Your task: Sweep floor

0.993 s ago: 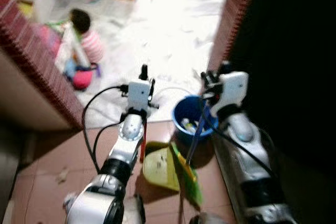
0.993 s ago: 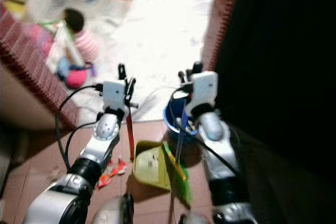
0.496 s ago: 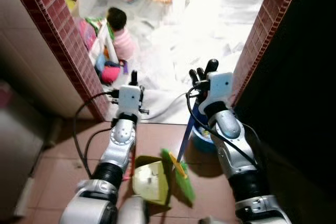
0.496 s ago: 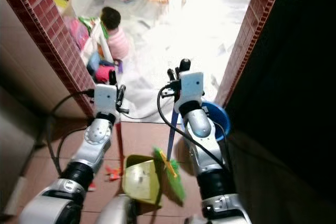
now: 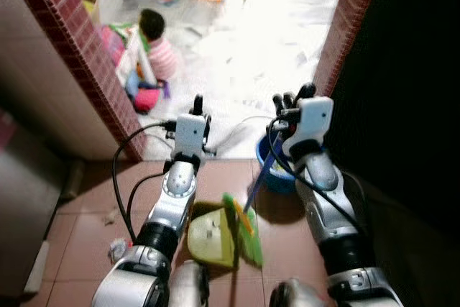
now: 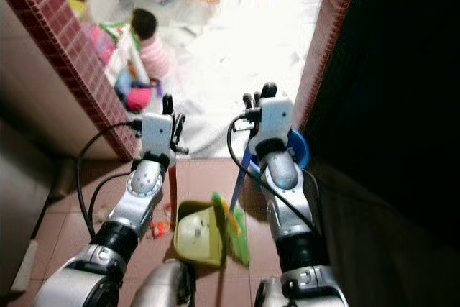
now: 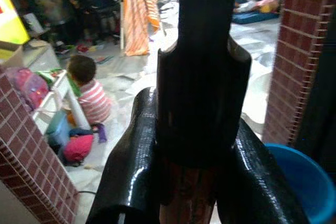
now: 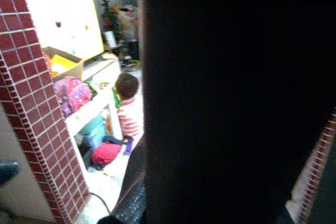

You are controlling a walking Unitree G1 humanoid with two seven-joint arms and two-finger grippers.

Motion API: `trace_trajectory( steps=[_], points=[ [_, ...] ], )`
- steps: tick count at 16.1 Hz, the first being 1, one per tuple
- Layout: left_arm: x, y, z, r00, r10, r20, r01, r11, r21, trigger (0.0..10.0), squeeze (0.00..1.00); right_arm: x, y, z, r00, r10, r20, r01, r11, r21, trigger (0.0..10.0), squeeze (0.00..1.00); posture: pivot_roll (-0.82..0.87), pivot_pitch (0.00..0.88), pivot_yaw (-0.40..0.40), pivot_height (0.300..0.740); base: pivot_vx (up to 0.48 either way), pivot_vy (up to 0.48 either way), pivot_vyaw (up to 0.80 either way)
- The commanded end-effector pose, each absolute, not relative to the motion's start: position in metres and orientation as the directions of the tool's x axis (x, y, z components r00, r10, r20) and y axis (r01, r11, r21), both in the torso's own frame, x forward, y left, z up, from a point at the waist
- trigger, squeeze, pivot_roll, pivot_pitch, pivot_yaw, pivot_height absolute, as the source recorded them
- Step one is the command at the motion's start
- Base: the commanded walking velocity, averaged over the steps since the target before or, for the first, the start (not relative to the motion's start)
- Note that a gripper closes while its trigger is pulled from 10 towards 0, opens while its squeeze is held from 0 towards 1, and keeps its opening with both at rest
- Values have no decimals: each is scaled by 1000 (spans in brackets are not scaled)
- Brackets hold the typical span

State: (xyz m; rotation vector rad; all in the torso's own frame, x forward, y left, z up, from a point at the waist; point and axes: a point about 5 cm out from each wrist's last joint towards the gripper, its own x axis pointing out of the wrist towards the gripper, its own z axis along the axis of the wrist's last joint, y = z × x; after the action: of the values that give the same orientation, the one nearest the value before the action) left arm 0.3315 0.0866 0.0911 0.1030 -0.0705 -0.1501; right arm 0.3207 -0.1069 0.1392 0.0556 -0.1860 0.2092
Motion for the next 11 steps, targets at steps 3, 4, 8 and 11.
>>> trace_trajectory(
  steps=[3,4,8,11],
  points=[
    [330,88,86,988,-153,28,149,984,100,10000,0,322,-104,136,963,212,170,-217,976,12,10000,0,-70,55,45,740,-394,0,0],
    [330,88,86,988,-154,28,150,984,100,10000,0,322,-104,136,963,211,169,-216,976,11,10000,0,-73,57,47,740,-390,0,0],
    [332,91,94,990,-123,65,117,988,99,10000,0,320,-105,134,964,209,166,-213,977,6,10000,0,-73,57,46,740,-260,0,0],
    [336,112,113,989,-16,148,7,998,62,10000,0,322,-120,136,969,168,183,-167,986,-26,10000,0,-71,64,43,740,0,0,0]
  ],
)
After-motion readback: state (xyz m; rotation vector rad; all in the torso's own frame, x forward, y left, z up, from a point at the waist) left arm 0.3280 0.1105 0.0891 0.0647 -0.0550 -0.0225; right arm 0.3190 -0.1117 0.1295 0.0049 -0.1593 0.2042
